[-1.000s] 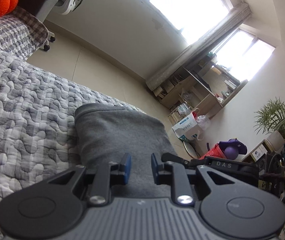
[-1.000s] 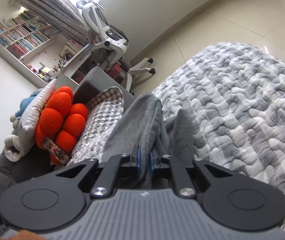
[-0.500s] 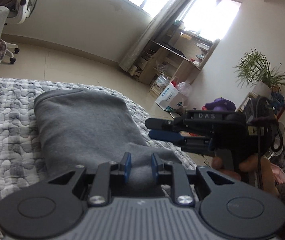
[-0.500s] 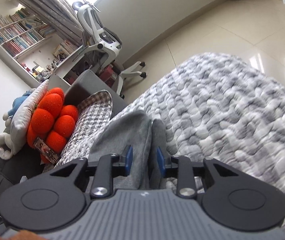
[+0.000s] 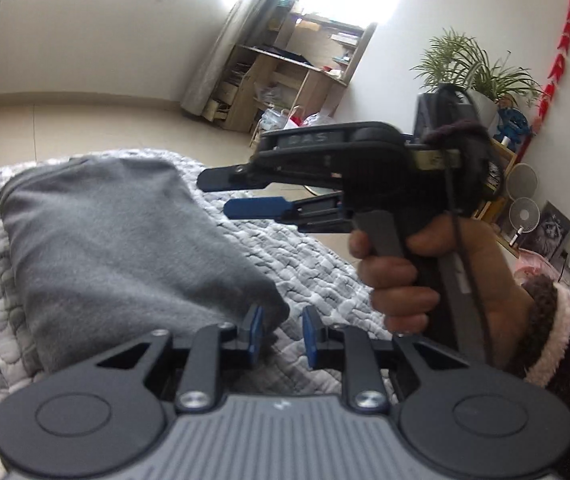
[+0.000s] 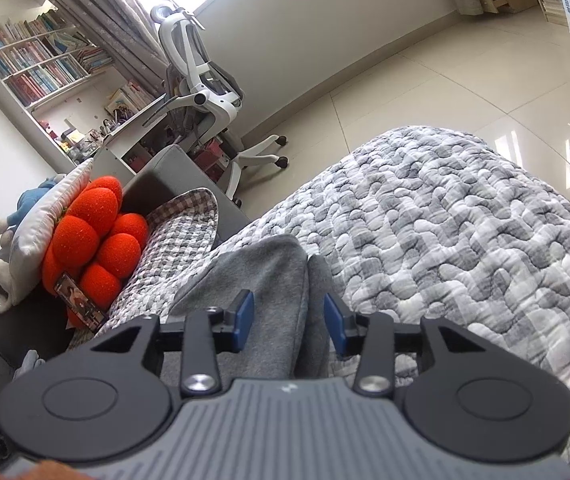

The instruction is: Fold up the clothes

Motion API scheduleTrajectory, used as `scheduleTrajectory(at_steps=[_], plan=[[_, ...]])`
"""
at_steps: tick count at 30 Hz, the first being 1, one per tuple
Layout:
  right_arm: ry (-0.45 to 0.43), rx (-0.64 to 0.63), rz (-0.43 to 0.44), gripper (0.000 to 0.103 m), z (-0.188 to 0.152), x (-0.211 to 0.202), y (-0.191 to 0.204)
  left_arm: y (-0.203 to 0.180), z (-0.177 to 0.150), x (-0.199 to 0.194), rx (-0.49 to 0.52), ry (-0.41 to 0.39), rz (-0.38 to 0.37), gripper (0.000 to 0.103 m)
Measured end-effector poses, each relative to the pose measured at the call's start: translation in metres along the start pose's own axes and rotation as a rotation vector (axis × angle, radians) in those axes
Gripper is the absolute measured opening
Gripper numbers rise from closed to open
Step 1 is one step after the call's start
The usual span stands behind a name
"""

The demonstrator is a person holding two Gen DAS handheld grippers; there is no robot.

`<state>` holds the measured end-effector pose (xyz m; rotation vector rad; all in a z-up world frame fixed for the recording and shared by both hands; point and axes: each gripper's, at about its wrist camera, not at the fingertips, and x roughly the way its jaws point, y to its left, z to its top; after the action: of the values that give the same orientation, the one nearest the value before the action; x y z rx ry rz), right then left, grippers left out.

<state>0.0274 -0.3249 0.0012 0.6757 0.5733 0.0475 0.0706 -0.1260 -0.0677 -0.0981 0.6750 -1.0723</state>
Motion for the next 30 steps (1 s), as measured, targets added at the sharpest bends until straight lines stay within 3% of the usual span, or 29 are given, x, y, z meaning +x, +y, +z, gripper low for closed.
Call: scheduleTrajectory(at_steps=[9,14,17,20,22,30], plan=[[-0.018,-0.003,0.016,0.043,0.005,0.005,0.004,0.016,0.008,-0.008,-0.081,-0.099,-0.011,0.021],[-0.003,-0.028,0.015,0.043,0.002,0.006,0.007,0.015,-0.002,0.018,-0.076,0.034,-0.025,0.021],[0.034,-0.044,-0.012,0.043,-0.001,0.003,0.009,0.010,0.001,0.018,-0.053,0.057,-0.039,0.021],[0.069,-0.081,-0.041,0.043,-0.003,-0.006,0.014,0.016,0.008,0.002,-0.106,0.033,-0.085,0.037],[0.095,-0.071,-0.032,0.043,-0.006,-0.014,0.011,0.020,0.012,-0.010,-0.128,0.007,-0.075,0.056],[0.106,-0.143,0.007,0.043,-0.022,-0.055,0.013,0.038,0.007,-0.046,-0.201,-0.070,0.090,0.067]])
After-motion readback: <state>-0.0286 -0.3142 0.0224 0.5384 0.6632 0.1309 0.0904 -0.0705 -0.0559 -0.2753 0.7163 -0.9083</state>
